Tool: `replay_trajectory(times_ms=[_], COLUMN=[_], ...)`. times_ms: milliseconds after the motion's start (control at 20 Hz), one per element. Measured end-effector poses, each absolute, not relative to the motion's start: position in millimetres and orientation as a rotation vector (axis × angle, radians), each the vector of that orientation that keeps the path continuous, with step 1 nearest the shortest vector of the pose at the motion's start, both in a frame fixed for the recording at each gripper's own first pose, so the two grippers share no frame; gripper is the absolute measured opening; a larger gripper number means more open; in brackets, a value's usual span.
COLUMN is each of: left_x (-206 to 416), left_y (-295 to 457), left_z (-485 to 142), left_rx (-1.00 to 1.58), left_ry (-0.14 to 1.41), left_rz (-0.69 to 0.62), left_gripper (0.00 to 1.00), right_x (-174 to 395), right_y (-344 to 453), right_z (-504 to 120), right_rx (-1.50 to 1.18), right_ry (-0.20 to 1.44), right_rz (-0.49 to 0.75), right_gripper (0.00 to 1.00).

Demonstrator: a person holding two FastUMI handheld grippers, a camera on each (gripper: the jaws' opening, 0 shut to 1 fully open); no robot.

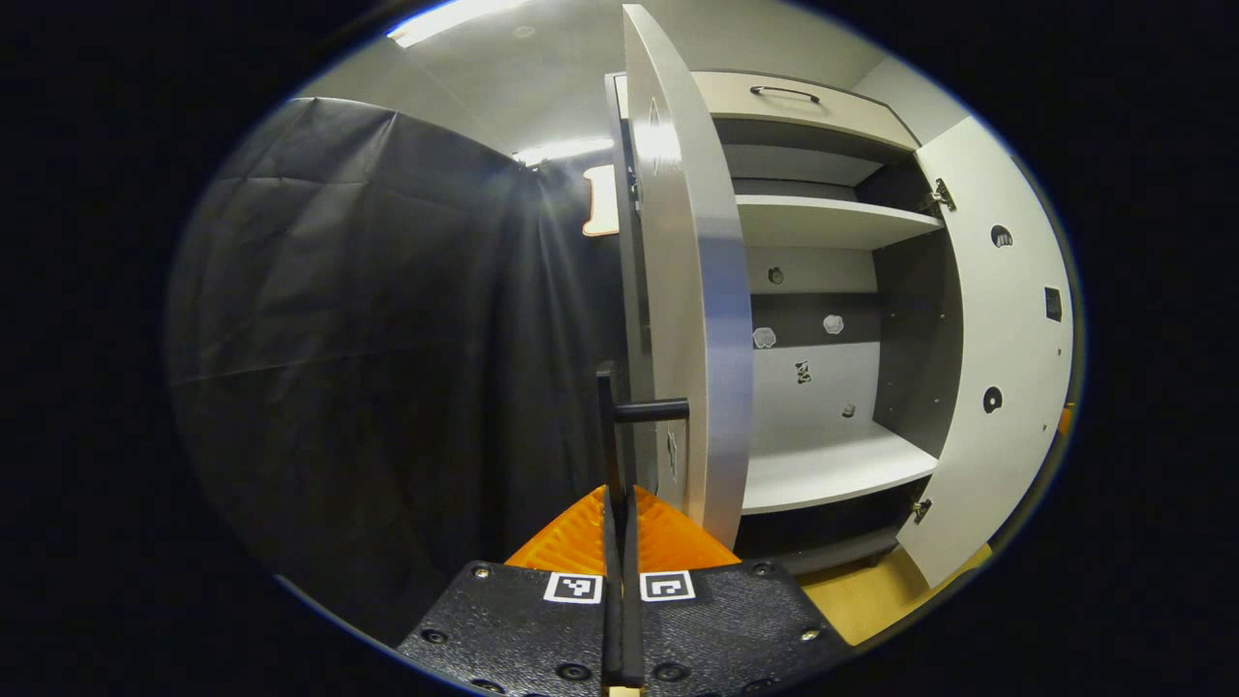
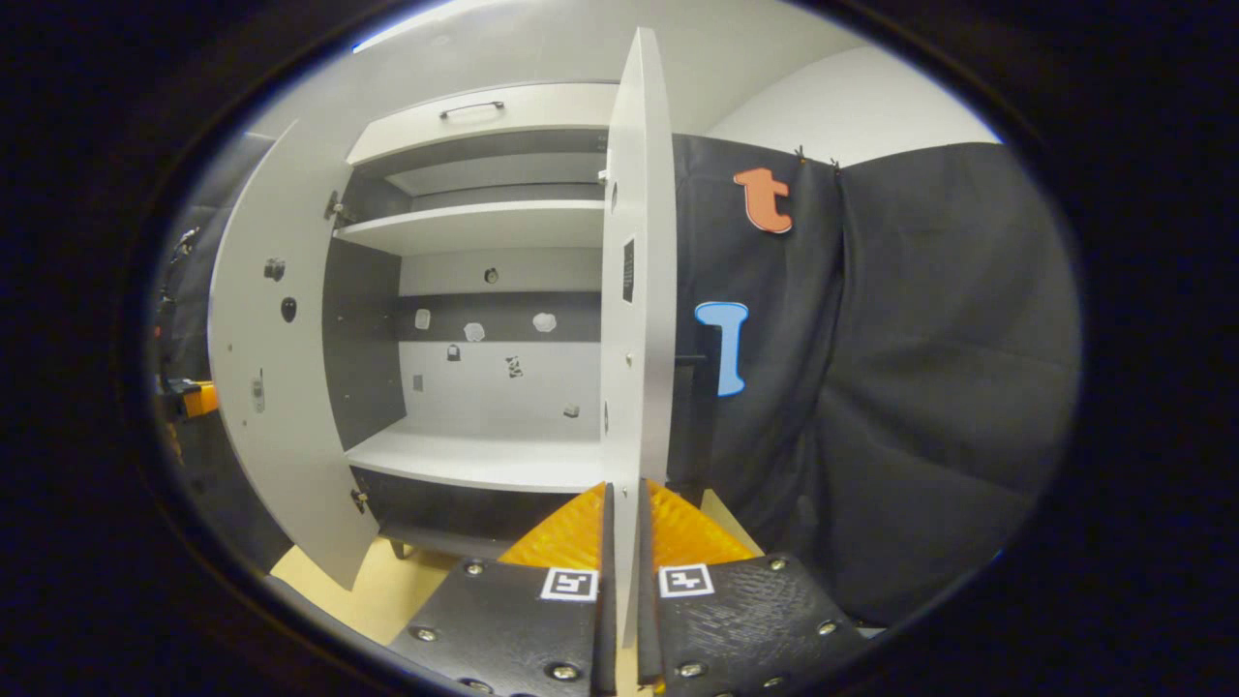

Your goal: Open the right door of the double-door shoe cabinet with the right hand, and open the left door with the left hand.

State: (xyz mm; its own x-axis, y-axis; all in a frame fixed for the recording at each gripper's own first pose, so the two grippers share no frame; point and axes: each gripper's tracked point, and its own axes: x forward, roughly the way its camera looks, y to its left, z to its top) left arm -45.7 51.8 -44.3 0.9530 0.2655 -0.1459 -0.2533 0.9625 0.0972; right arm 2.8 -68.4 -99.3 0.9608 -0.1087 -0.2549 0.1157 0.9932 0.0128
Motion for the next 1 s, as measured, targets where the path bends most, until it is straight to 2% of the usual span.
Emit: replay_trajectory(times_ms=[350, 400, 500, 550, 600, 800, 850, 900, 950, 1000], left_x=[-46.2, -46.0, -47.6, -48.6, -50.1, -52.1, -49.3, -47.0, -48.4, -50.7], left_y=[53.9, 53.7, 52.3, 52.4, 51.8, 54.8, 52.7, 49.7, 49.0, 50.1], left_z=[-43.5, -43.8, -44.9, -44.7, -45.2, -46.3, -47.5, -49.0, -45.1, -43.7], left_rx=[0.085, 0.083, 0.062, 0.051, 0.04, 0.014, 0.025, 0.036, 0.054, 0.075], left_ry=[0.142, 0.138, 0.132, 0.132, 0.133, 0.135, 0.133, 0.131, 0.123, 0.116], left_rz=[0.236, 0.232, 0.231, 0.237, 0.243, 0.291, 0.291, 0.289, 0.29, 0.288], left_gripper=[0.0, 0.01, 0.02, 0.02, 0.0, 0.07, 0.01, 0.08, 0.02, 0.03], right_x=[4.9, 6.7, 11.2, 13.3, 15.5, 25.8, 27.9, 32.5, 35.3, 38.1], right_y=[-45.2, -41.3, -30.9, -25.3, -20.8, -1.5, 3.0, 8.6, 13.1, 18.0], right_z=[-87.1, -85.9, -86.9, -87.4, -88.0, -86.8, -85.5, -84.7, -83.5, -81.9], right_rx=[0.024, 0.02, 0.024, 0.029, 0.034, 0.039, 0.04, 0.041, 0.041, 0.041], right_ry=[0.233, 0.23, 0.23, 0.23, 0.23, 0.222, 0.218, 0.215, 0.211, 0.204], right_rz=[-0.07, -0.062, -0.04, -0.03, -0.02, 0.021, 0.035, 0.048, 0.057, 0.064], right_gripper=[0.09, 0.14, 0.14, 0.09, 0.09, 0.12, 0.12, 0.14, 0.17, 0.17])
